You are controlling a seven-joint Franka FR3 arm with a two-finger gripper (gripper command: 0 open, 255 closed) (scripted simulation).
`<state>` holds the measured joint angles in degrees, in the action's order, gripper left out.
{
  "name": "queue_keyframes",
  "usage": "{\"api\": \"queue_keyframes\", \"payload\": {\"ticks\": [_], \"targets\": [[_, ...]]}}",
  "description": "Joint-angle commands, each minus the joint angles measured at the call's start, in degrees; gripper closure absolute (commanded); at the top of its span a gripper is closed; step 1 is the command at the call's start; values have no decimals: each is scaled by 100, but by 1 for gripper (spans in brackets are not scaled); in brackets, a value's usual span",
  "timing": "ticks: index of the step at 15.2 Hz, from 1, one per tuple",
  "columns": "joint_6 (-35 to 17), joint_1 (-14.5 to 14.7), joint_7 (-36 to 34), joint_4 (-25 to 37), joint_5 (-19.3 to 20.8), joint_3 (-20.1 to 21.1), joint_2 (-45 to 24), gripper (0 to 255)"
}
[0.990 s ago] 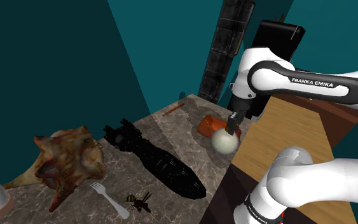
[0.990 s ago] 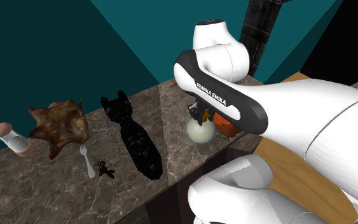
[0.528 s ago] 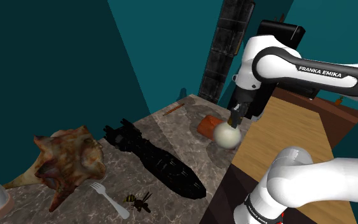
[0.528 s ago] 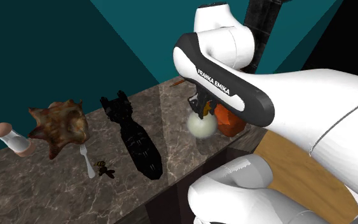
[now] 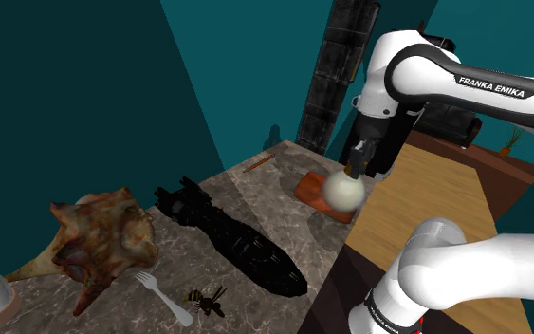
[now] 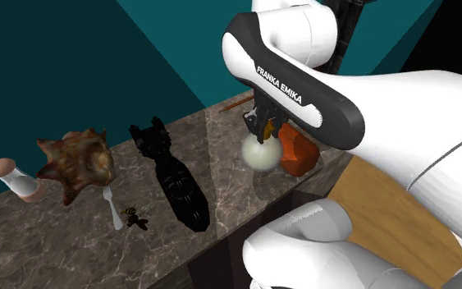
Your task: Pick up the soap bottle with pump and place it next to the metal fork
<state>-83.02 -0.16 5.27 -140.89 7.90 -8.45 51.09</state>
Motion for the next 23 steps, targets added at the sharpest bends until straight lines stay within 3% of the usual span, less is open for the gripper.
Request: {"api": "queue_keyframes", "payload": {"ticks": [1, 11, 23], "targets": [[137, 9, 4, 193, -18, 18, -56, 255], [757, 38, 41, 1068, -75, 75, -311, 255], [678, 436, -1628, 1198, -1450, 1663, -526, 255]]}}
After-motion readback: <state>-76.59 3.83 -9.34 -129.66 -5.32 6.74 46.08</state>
